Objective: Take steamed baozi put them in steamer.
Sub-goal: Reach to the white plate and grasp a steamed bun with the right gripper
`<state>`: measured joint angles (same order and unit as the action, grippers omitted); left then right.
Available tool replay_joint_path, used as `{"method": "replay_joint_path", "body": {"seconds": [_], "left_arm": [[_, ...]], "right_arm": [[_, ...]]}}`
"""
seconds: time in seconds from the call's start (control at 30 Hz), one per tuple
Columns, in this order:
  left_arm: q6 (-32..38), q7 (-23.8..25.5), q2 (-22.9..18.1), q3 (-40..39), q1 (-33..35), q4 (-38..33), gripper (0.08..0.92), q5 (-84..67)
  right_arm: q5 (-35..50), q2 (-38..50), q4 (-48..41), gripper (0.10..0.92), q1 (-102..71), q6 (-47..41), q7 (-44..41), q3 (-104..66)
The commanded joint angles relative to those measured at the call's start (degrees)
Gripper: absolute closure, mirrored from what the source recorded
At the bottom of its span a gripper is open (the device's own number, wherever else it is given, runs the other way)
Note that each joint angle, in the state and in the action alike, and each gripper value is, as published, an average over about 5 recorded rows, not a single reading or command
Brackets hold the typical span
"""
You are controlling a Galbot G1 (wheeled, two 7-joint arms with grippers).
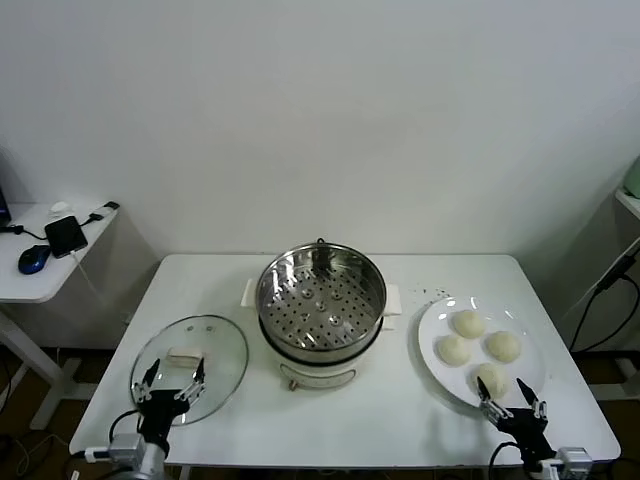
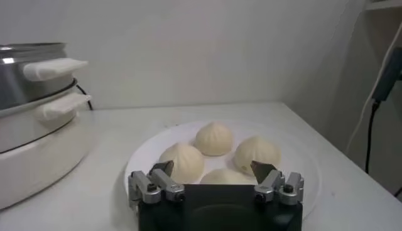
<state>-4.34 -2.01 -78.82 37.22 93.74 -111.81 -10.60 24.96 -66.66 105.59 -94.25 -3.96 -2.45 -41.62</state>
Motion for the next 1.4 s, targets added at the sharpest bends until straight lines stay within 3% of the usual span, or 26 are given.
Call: {"method": "replay_joint_path", "body": {"seconds": [0.03, 0.23, 0.33, 0.47, 0.6, 0.73, 0.87, 0.97, 1.1, 1.4], "left_arm": [[-0.1, 0.0, 0.3, -0.1, -0.2, -0.2, 0.177, -0.1], [-0.3, 0.0, 0.3, -0.5, -0.3, -0.6, 0.177, 0.0], [-0.2, 0.0, 0.3, -0.7, -0.3, -0.5, 0.177, -0.1], [-0.2, 0.0, 0.3, -0.5, -0.3, -0.4, 0.177, -0.2], [-0.1, 0.0, 0.3, 0.0, -0.2, -0.4, 0.177, -0.3], [0.1, 0.0, 0.2, 0.1, -0.4, 0.0, 0.177, -0.4], [0.3, 0.0, -0.2, -0.3, -0.8, 0.7, 0.177, -0.4], [0.4, 0.1, -0.3, -0.5, -1.0, 1.1, 0.177, -0.4], [0.5, 0.3, -0.4, -0.5, -1.2, 1.5, 0.177, -0.4], [0.7, 0.4, -0.7, -0.2, -1.1, 1.9, 0.177, -0.5]], "right_arm": [[-2.2, 5.5, -1.6, 0.203, 10.2, -6.6, 0.8, -0.7], [-6.1, 18.6, -10.3, 0.203, 30.3, -11.6, -1.4, 8.8], [-8.3, 26.3, -16.3, 0.203, 42.3, -12.0, -6.3, 20.6], [-11.8, 37.9, -24.0, 0.203, 60.5, -9.0, -23.1, 41.8], [-15.2, 45.3, -31.7, 0.203, 84.0, 0.9, -45.0, 68.0], [-17.4, 45.1, -40.6, 0.203, 110.2, 11.6, -62.5, 95.8], [-17.6, 40.1, -47.3, 0.203, 127.5, 15.3, -72.1, 116.4], [-16.3, 36.0, -49.4, 0.203, 133.1, 14.9, -74.3, 125.6], [-13.7, 31.9, -50.3, 0.203, 131.8, 11.2, -70.7, 130.2], [-12.0, 25.8, -52.2, 0.203, 115.4, 0.4, -60.6, 122.2]]}}
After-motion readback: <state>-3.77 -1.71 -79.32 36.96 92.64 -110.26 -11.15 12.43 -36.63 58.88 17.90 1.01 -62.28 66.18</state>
